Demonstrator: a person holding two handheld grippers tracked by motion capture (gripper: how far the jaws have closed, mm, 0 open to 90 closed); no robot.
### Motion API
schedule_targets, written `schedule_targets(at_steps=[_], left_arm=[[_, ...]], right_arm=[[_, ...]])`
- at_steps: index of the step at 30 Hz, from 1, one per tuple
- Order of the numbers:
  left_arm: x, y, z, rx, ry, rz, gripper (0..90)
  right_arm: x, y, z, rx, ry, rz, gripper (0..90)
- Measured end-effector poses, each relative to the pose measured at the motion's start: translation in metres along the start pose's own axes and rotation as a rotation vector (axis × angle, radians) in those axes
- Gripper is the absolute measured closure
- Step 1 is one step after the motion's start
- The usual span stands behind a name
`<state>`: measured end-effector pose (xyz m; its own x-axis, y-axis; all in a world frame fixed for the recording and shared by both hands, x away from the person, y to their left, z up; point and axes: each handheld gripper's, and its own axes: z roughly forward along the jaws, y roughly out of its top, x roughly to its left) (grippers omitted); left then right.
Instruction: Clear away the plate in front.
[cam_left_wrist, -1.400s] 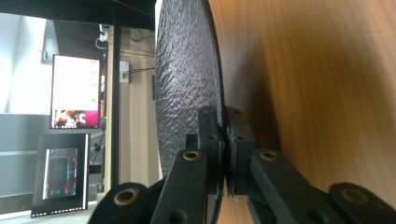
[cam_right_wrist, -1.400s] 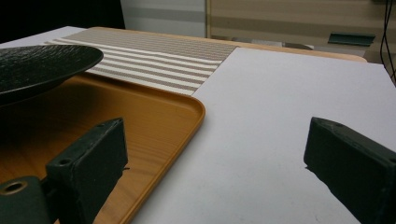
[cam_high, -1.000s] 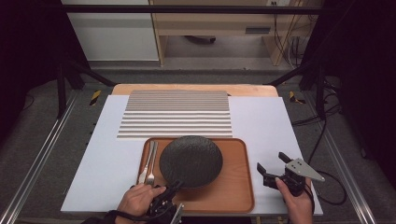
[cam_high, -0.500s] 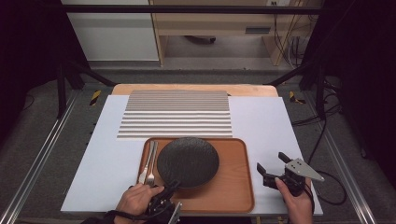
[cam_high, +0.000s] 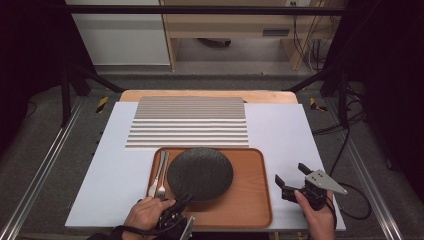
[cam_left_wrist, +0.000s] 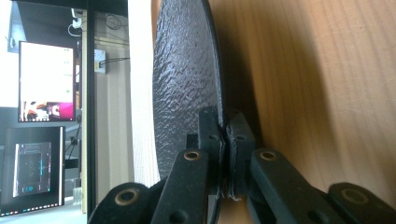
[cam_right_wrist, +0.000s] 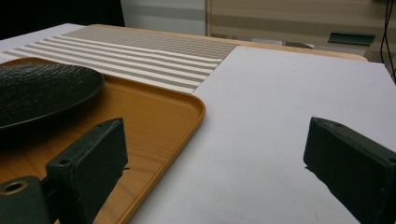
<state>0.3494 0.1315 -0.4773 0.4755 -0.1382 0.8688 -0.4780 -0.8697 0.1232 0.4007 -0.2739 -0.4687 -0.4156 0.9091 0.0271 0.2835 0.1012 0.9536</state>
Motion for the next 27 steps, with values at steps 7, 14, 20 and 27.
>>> schedule_targets(at_steps=[7,14,20,27], left_arm=[[-0.0013,0.0020,-0.0007,0.009,-0.002,0.001,87.5],[-0.0018,0.0018,-0.0007,0.007,-0.004,-0.005,87.5],[-0.0020,0.0016,-0.0006,0.006,-0.003,0.002,87.4],[-0.0023,0.0014,-0.0006,0.004,-0.002,0.004,87.3]], right_arm=[[0.0003,0.0000,0.0000,0.001,0.001,0.000,6.5],[0.0003,-0.0001,0.0002,0.002,0.002,0.000,6.5],[0.0005,0.0000,0.0001,0.002,0.001,0.000,6.5],[0.0004,-0.0001,0.0002,0.003,0.002,0.000,6.5]])
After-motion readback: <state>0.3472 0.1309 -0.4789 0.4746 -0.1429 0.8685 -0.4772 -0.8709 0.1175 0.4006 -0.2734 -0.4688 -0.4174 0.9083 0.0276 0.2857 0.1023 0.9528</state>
